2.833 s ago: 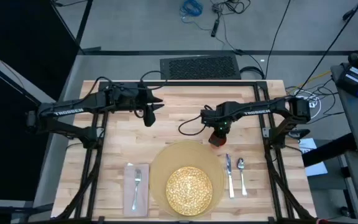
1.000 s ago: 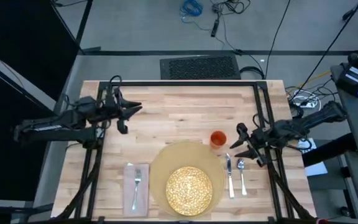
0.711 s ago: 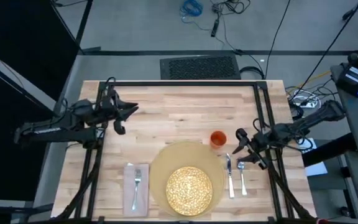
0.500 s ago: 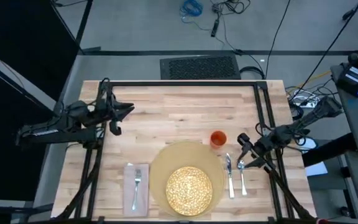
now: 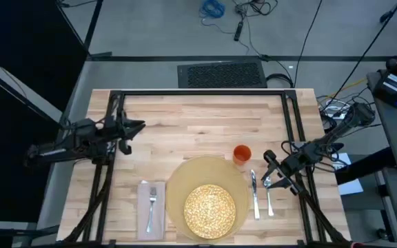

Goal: Set table place
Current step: Return to Home Position

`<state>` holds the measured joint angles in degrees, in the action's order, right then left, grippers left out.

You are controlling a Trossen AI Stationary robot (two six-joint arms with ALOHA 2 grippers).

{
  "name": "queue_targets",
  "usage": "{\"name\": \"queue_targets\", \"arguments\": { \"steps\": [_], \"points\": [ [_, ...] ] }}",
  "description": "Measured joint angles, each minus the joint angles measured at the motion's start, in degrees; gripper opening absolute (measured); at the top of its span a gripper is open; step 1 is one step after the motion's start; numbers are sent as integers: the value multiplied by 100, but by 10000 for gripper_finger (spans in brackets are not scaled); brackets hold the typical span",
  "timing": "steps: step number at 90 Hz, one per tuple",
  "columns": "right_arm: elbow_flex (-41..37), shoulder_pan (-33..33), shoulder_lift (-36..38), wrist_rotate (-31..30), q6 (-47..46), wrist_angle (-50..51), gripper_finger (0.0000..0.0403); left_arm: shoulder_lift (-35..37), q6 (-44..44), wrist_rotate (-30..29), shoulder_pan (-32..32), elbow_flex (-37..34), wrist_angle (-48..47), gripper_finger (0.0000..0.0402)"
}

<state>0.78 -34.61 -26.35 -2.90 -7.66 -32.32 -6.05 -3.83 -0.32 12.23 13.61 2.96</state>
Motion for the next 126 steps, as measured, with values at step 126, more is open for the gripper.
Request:
{"name": "queue_targets", "arguments": {
  "steps": [126],
  "points": [
    [-2,2809,-6,-313,551,956,155,532,265,-769,-942,-1316,-116,51]
  ]
}}
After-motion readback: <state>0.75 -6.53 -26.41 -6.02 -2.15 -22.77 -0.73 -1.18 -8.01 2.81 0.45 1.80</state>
